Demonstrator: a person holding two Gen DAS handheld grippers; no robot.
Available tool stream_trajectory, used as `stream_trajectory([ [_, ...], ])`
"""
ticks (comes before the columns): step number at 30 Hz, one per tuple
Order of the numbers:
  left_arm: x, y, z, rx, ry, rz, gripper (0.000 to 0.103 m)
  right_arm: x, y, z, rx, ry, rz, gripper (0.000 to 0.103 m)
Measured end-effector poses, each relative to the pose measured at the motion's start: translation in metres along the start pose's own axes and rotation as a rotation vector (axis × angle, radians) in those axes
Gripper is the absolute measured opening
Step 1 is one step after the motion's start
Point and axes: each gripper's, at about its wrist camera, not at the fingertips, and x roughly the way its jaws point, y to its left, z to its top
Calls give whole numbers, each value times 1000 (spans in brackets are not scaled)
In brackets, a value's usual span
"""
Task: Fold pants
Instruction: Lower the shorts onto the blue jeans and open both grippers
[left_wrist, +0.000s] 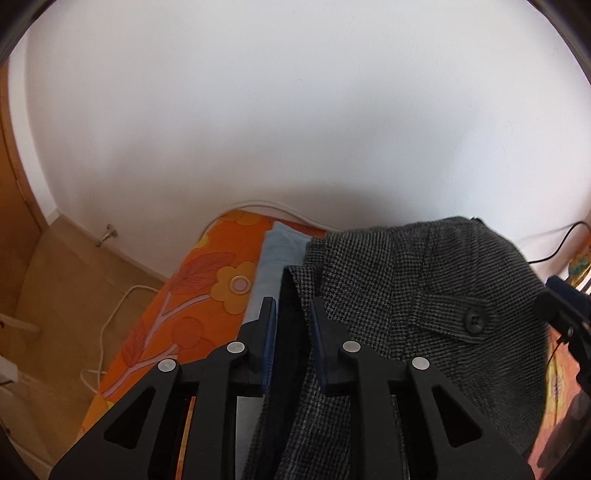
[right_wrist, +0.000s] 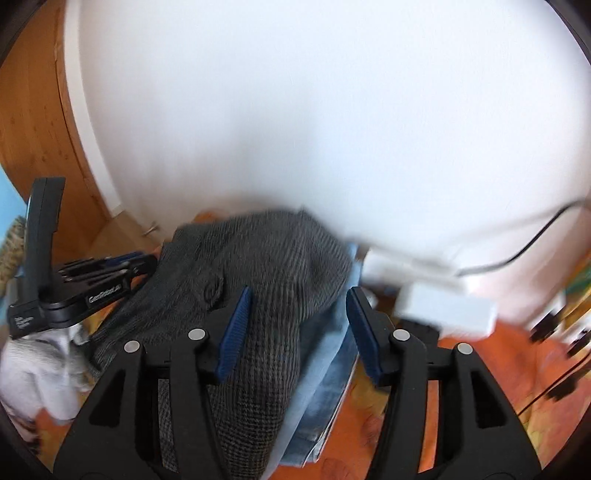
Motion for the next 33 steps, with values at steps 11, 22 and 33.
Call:
stream_trajectory([
  [11,-61,-6,-30,89,-33,-139,18,72,-50,18,389,239,197,53],
  [22,-54,-39,-63,171,66,-240,19,61,20,14,-139,102,-114,25],
  [33,-78,-47,-83,117,89,-218,20,10,3,6,-24,100,-105,50],
])
